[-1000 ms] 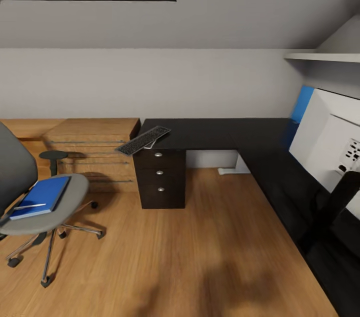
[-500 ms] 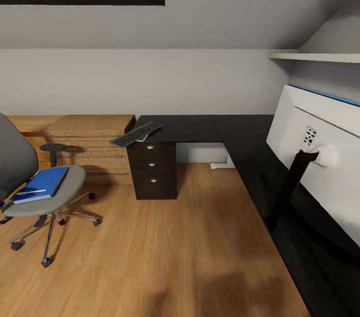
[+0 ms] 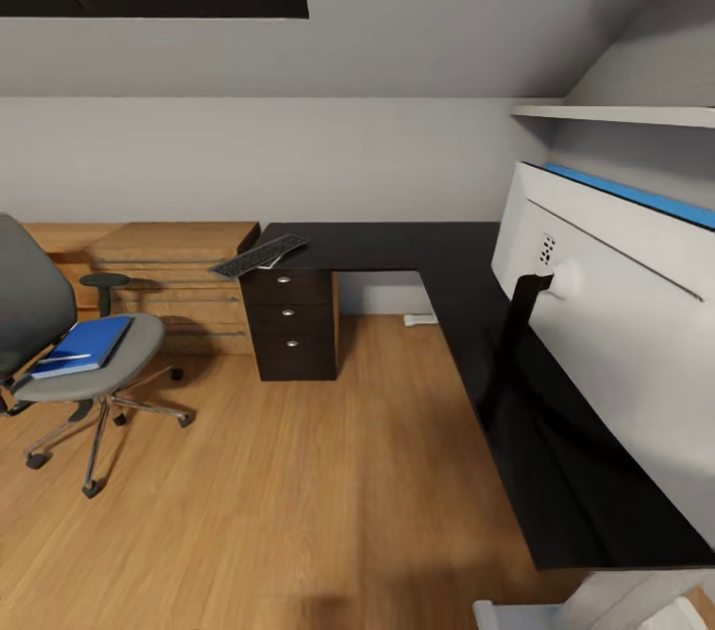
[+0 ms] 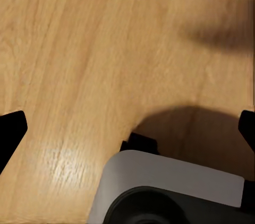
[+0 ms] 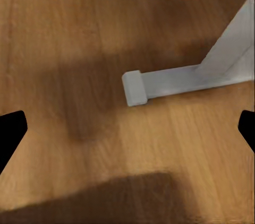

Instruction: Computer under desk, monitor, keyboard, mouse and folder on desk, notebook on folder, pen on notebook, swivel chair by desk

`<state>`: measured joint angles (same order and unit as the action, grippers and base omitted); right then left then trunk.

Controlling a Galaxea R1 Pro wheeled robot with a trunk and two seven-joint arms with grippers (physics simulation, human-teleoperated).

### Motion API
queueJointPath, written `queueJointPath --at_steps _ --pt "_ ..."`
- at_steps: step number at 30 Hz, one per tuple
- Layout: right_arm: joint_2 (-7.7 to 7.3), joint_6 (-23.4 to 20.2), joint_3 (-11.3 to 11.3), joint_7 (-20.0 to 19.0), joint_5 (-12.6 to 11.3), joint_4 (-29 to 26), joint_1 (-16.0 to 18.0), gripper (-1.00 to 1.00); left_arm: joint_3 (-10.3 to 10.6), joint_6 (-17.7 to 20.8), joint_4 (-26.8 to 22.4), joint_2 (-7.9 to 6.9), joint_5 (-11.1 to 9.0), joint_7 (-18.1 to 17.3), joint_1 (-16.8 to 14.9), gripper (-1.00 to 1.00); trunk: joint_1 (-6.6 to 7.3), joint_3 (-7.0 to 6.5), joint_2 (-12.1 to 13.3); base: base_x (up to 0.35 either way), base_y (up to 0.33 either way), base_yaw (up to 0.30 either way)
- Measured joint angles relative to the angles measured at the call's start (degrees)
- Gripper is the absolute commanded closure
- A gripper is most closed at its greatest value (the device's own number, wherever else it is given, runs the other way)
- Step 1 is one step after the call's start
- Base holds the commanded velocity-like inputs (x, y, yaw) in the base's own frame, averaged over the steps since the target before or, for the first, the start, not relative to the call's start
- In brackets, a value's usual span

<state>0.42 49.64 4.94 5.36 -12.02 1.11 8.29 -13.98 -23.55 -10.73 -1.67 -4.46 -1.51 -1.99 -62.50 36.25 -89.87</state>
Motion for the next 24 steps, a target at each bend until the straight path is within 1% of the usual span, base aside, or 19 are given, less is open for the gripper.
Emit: queueJointPath --at_steps 3,4,5,24 --pt "-0.07 -0.05 0.00 0.11 -0.10 0.00 0.00 -1.00 -0.03 0.05 0.03 0.10 0.04 -0.05 0.00 -1.00 0.00 0.00 0.00 -0.236 -0.261 -0.069" --pt "-0.16 -0.02 -0.11 0.16 -0.21 0.00 -0.01 -1.00 0.14 0.08 0.09 1.13 0.11 -0.08 -0.01 -1.00 0.01 0.00 0.00 -0.168 -0.301 -0.218" --pt "-0.16 -0.02 -0.07 0.17 -0.18 0.00 -0.01 -1.00 0.03 0.08 0.10 1.21 0.08 -0.08 -0.01 -1.00 0.01 0.00 0.00 -0.163 -0.304 -0.227" --pt "-0.12 -0.11 0.00 0.09 -0.11 0.00 -0.01 -1.00 0.13 0.17 0.15 1.33 0.08 -0.06 -0.02 -1.00 0.02 0.00 0.00 -0.141 -0.315 -0.264"
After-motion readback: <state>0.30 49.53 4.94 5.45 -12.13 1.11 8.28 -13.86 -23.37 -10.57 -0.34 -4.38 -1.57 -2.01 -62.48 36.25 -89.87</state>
